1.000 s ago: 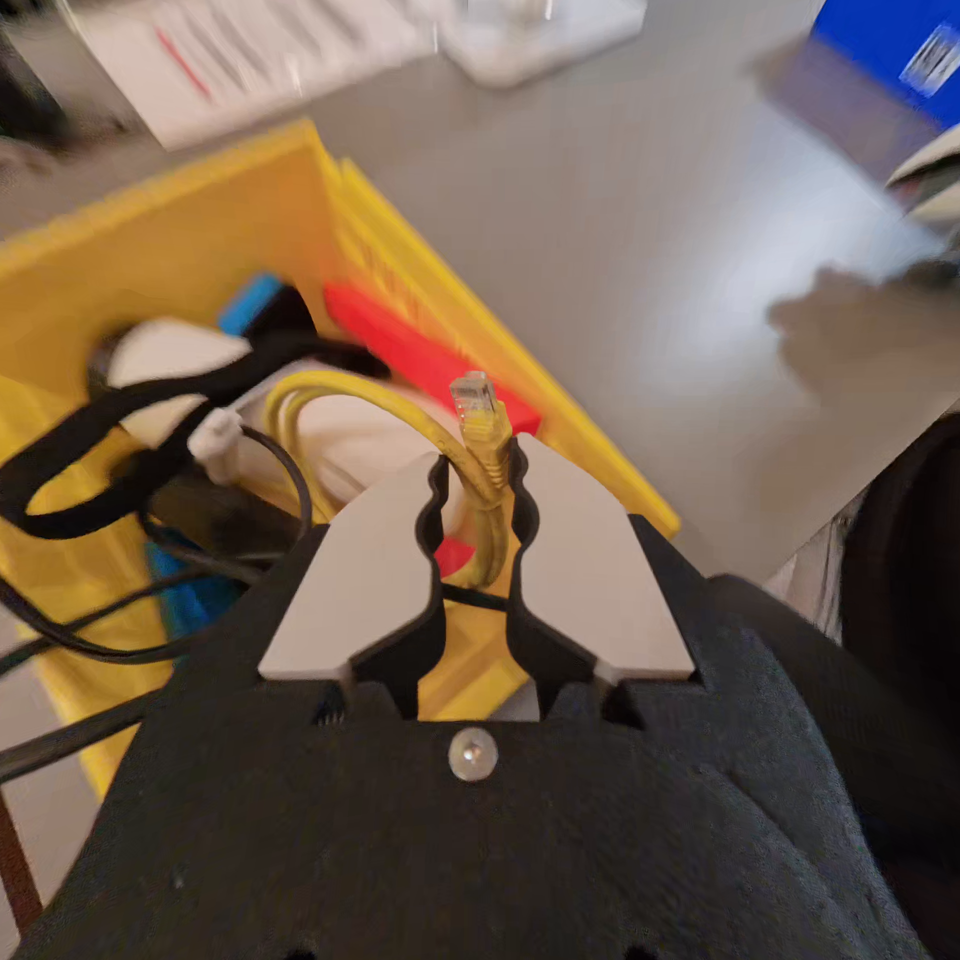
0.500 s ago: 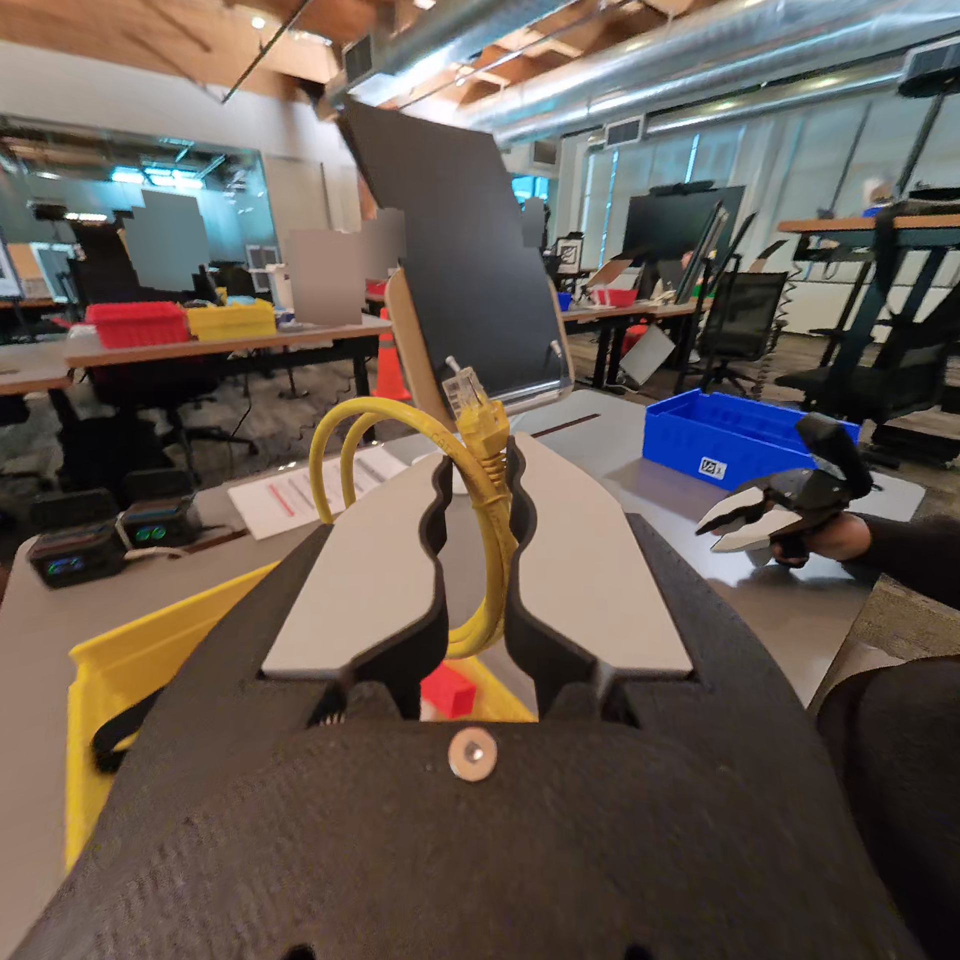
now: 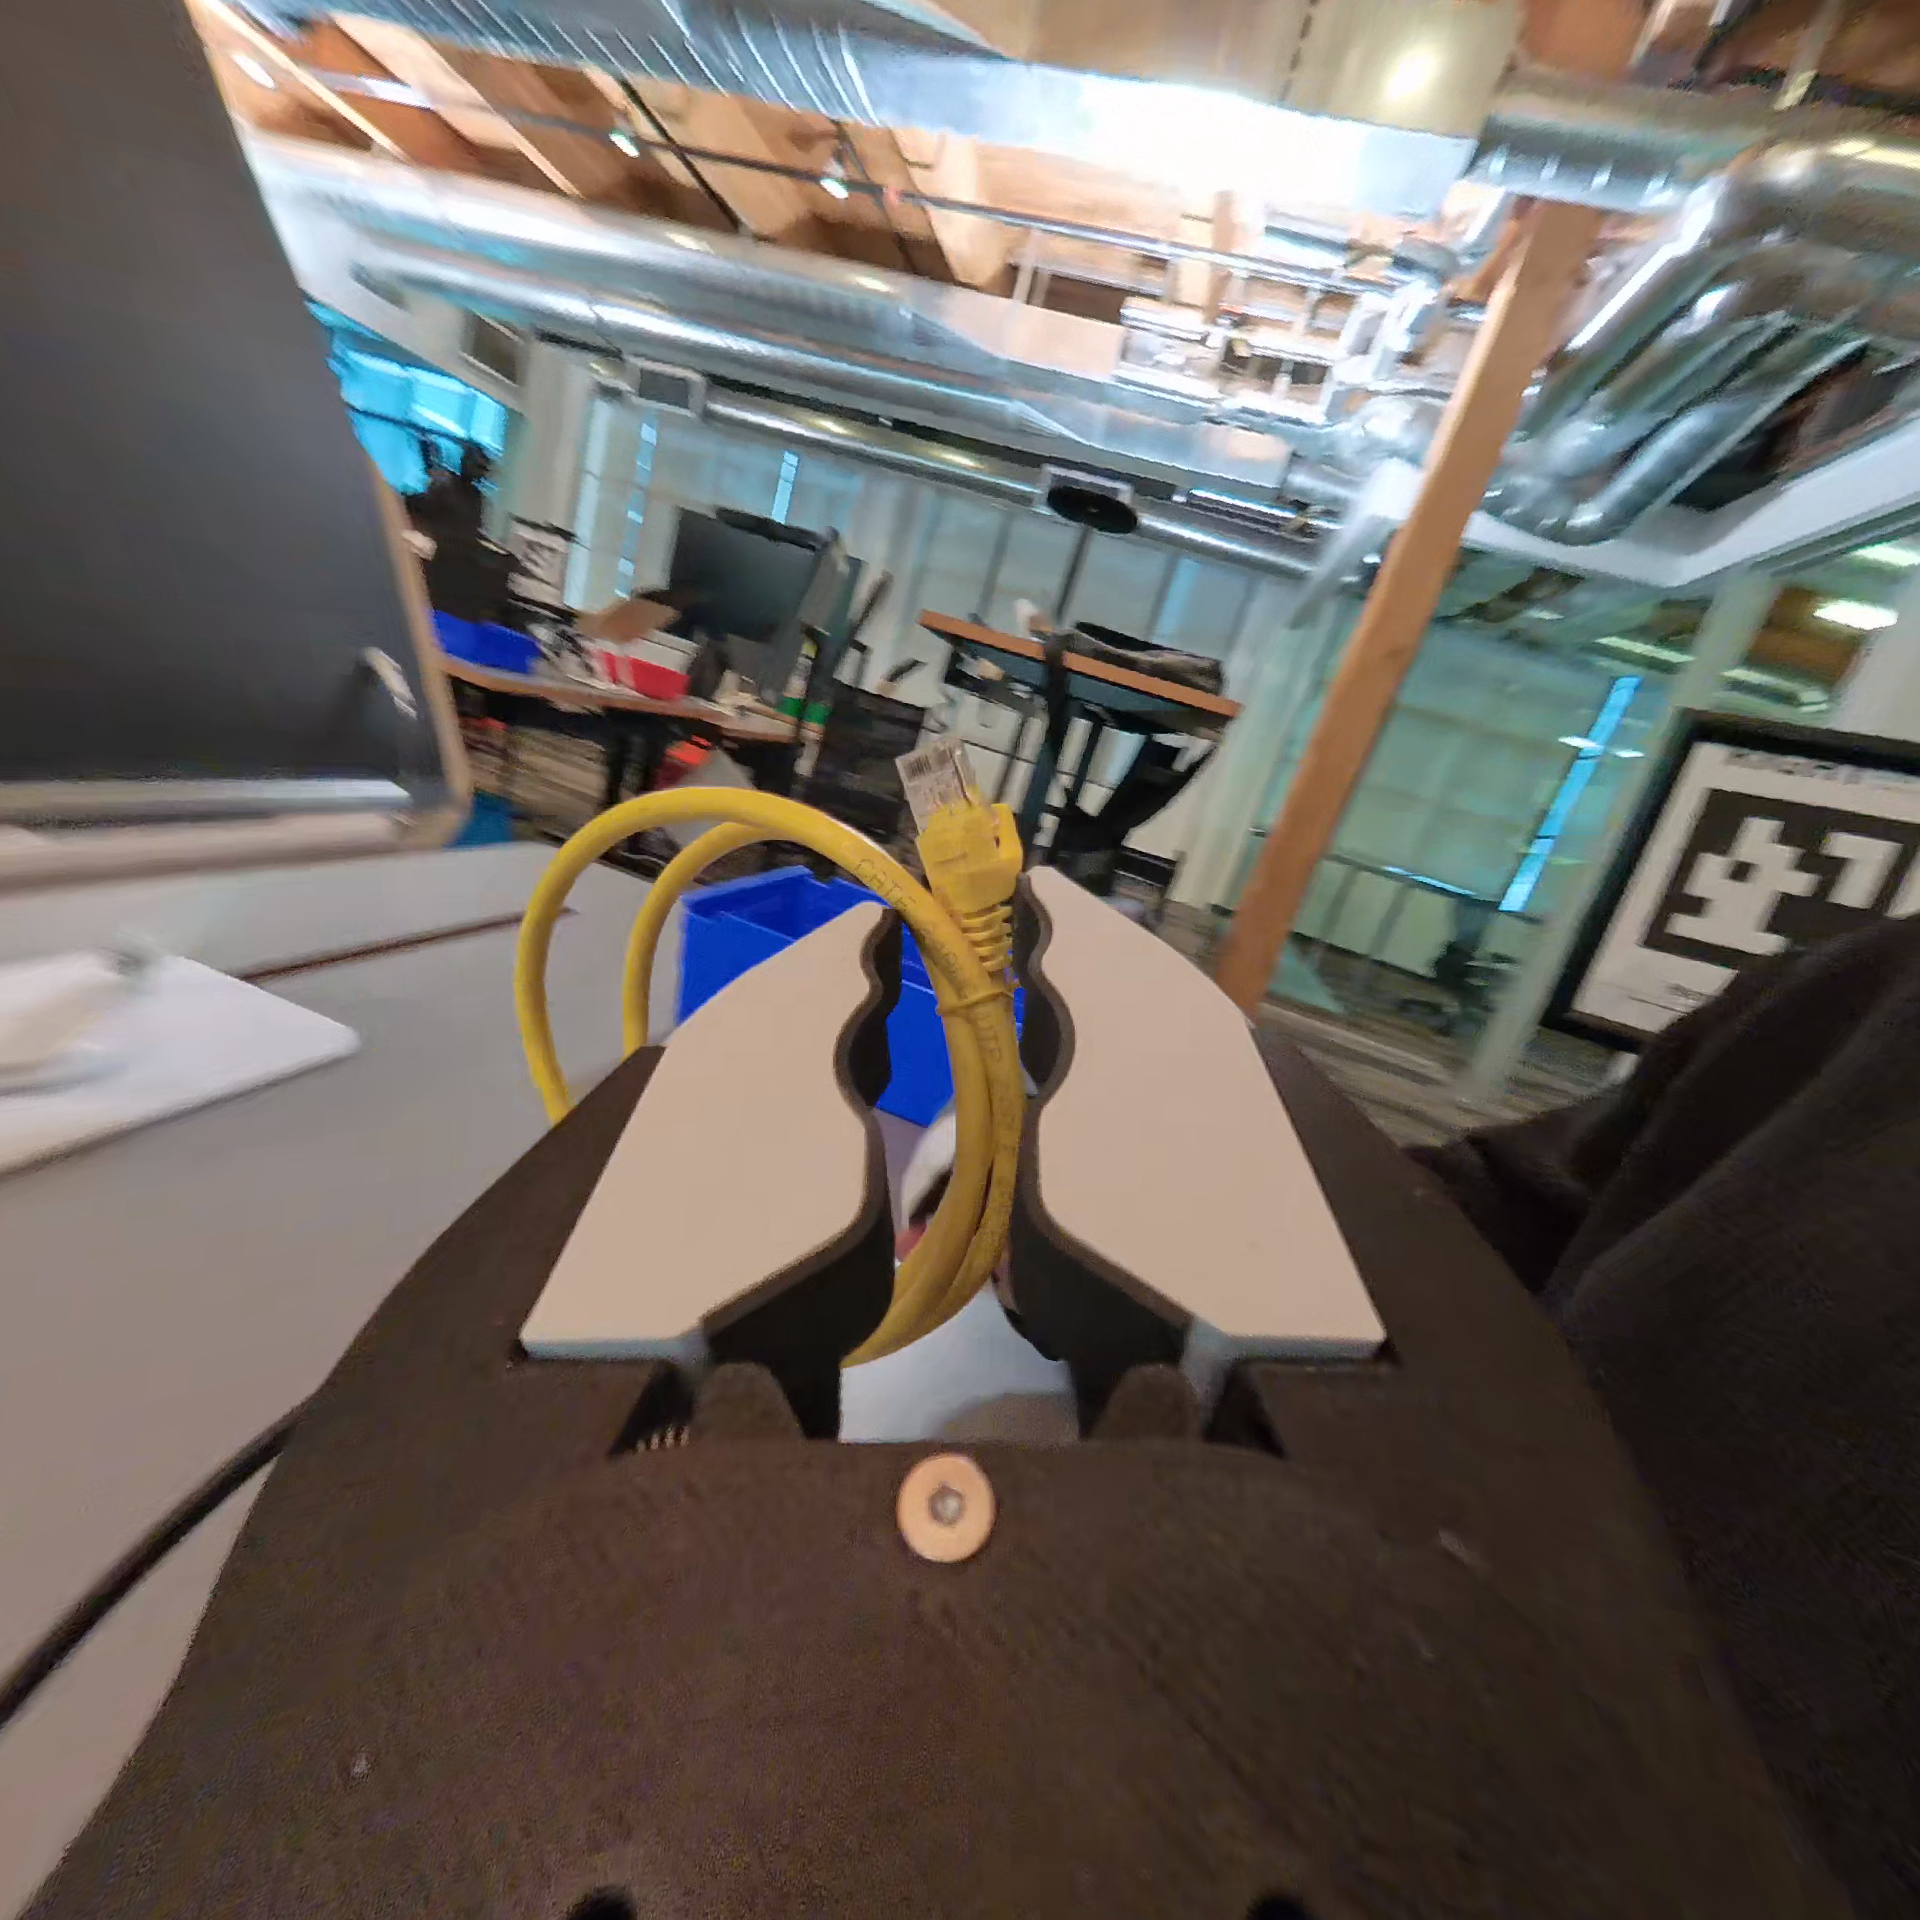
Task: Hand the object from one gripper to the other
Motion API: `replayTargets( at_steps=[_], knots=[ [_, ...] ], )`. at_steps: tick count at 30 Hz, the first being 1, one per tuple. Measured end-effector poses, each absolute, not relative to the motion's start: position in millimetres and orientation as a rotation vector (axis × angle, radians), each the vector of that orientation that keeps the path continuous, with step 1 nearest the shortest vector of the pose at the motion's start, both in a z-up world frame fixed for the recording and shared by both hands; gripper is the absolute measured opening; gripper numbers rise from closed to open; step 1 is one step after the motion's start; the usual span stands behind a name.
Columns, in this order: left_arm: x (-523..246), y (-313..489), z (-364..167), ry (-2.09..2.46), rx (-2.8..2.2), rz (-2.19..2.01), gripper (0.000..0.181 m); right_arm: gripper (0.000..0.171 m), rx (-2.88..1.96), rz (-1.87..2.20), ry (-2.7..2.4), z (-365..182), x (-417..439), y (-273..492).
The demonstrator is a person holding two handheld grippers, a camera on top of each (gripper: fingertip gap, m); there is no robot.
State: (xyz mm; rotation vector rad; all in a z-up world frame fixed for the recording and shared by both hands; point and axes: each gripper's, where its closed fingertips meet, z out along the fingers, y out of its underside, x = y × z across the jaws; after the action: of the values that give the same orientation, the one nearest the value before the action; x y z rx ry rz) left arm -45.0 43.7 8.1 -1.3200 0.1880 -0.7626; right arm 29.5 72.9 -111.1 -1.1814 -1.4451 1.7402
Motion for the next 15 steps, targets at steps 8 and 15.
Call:
replayTargets(
  at_steps=[8, 15],
  knots=[
    [-3.8, 75.9, -71.7, 0.064, -1.336, -1.148, 0.023, 0.080, -1.416, 2.205, -1.061, -97.1, 33.9, 108.0],
    [11.1, 69.0, -79.9, 0.166, -1.342, -1.172, 0.023, 0.079, -1.550, 2.184, -1.018, -112.6, 26.3, 114.9]
  ],
)
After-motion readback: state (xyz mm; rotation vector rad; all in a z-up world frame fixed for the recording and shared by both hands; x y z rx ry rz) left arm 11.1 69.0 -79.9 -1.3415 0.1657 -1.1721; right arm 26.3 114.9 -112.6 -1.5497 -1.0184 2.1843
